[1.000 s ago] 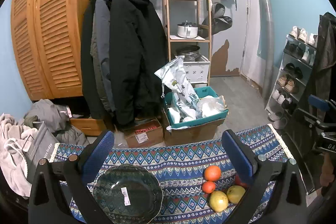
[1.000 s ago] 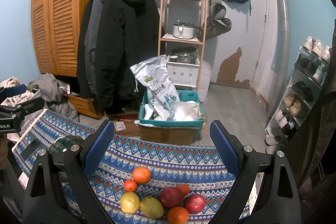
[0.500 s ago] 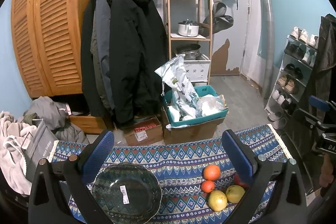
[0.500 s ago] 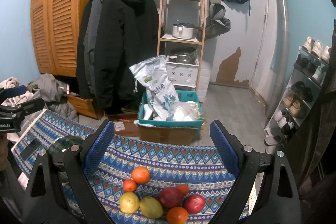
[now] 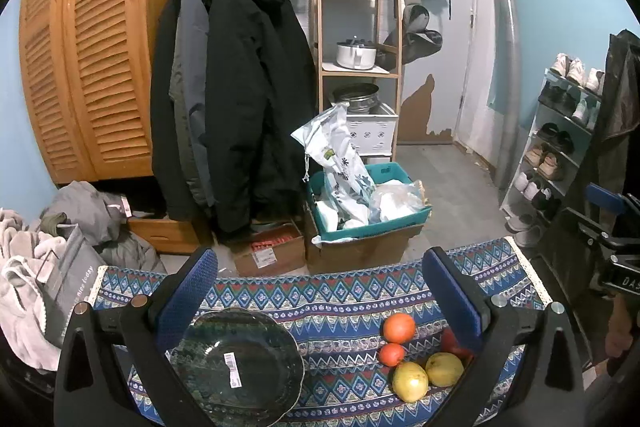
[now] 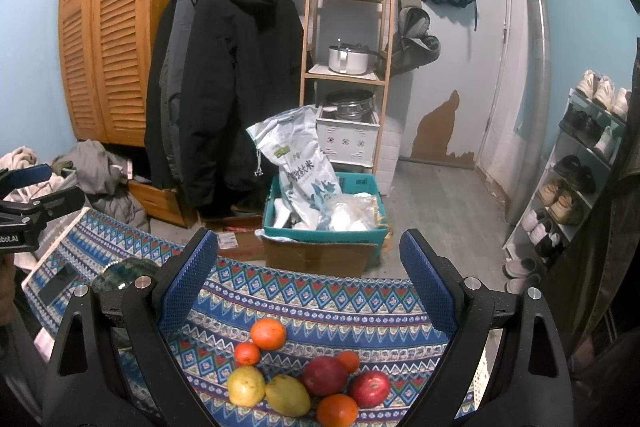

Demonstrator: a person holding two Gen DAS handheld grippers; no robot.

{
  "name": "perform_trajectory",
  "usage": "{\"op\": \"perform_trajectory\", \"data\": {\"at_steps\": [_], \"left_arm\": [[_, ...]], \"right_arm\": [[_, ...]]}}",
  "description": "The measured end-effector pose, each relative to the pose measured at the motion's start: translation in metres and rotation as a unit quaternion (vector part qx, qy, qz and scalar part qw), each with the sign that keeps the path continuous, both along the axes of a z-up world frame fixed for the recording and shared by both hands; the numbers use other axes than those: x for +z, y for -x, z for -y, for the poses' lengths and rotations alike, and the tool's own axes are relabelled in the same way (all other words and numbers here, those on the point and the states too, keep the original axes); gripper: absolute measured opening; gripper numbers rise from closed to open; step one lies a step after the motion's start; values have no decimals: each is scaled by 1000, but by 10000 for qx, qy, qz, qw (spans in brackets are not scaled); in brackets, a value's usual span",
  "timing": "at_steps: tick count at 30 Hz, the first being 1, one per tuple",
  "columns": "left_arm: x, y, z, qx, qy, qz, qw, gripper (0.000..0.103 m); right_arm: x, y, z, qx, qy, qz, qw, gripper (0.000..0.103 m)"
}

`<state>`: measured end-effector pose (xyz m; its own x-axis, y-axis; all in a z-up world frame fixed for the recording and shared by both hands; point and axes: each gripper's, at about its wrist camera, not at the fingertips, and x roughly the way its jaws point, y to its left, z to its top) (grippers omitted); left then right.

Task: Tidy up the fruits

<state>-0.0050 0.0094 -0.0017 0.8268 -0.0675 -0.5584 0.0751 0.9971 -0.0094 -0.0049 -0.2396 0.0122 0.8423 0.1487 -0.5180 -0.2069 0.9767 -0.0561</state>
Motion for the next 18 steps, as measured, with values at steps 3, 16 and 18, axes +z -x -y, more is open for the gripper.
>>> {"op": "perform_trajectory", "data": {"at_steps": [3, 16, 18], "left_arm": [[1, 0, 0, 7, 4, -1, 10000, 103], [2, -3, 1, 9, 29, -51, 10000, 103], [1, -3, 2, 5, 20, -47, 10000, 103]], "right_arm": [[0, 0, 1, 2, -7, -3, 10000, 91], [0, 0, 1, -2, -6, 5, 10000, 91], [0, 0, 1, -3, -3, 1, 10000, 91]]}}
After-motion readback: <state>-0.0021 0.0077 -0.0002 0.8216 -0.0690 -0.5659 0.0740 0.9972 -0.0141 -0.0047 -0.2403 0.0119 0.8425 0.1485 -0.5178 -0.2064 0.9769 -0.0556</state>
